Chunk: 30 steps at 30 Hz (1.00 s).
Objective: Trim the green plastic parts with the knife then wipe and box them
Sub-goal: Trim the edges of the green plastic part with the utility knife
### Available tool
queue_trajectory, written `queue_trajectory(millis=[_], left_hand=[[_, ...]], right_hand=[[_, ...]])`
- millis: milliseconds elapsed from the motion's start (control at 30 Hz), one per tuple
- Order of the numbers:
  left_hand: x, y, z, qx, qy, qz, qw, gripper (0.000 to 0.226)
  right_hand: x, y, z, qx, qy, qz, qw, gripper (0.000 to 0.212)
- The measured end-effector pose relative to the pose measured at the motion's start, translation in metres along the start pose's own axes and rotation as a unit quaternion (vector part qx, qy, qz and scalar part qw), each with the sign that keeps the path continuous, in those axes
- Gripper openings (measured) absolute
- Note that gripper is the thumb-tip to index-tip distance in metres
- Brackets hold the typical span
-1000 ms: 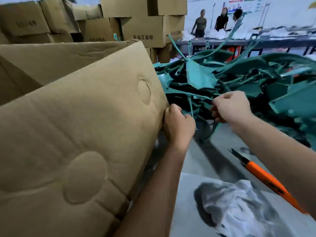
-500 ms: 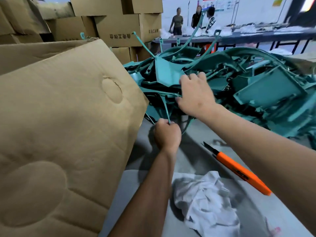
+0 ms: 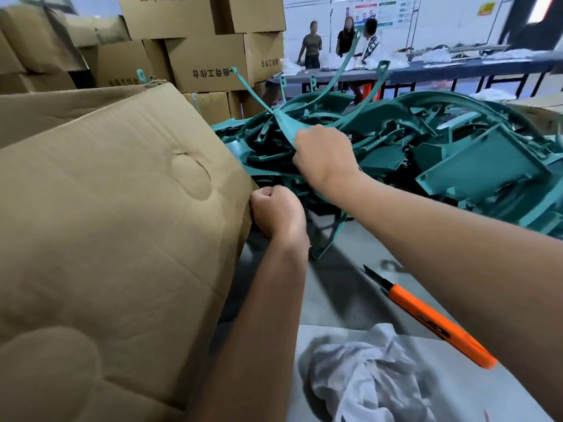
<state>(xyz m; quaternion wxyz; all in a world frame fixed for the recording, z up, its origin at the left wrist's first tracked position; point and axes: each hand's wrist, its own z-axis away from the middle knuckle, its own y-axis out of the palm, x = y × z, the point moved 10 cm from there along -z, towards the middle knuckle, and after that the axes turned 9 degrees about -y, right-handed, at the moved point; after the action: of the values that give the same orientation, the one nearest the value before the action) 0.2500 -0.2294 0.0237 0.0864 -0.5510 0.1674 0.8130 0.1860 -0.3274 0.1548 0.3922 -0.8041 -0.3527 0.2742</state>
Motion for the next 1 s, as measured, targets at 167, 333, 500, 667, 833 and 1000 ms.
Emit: queue_trajectory(millis=[167, 333, 500, 667, 833, 1000], left_hand=[[-0.002, 0.011, 0.006, 0.099, -0.044, 0.109, 0.988, 0.037], [0.001, 0.014, 0.030, 0.328, -0.094, 0.207, 0.917, 0.080], [0.041, -0.003, 0.042, 0.325, 0.007, -0.021, 0.945, 0.035], [0.067, -0.028, 0.038, 0.238, 0.065, -0.024, 0.969, 0.041], [0.061, -0.024, 0.040, 0.248, 0.095, 0.040, 0.963, 0.034], [0.048, -0.026, 0.051, 0.230, 0.222, -0.024, 0.947, 0.024]], right_hand=[[-0.018, -0.051, 0.070, -0.195, 0.033, -0.114, 0.974, 0.013], [-0.018, -0.071, 0.179, -0.311, -0.039, -0.269, 0.911, 0.030], [-0.026, -0.025, 0.230, -0.202, -0.013, -0.333, 0.921, 0.061], [-0.043, 0.012, 0.266, -0.110, 0.092, -0.345, 0.927, 0.061], [-0.055, 0.037, 0.278, 0.051, 0.127, -0.147, 0.980, 0.029], [-0.078, 0.060, 0.285, 0.162, 0.196, -0.136, 0.958, 0.032]])
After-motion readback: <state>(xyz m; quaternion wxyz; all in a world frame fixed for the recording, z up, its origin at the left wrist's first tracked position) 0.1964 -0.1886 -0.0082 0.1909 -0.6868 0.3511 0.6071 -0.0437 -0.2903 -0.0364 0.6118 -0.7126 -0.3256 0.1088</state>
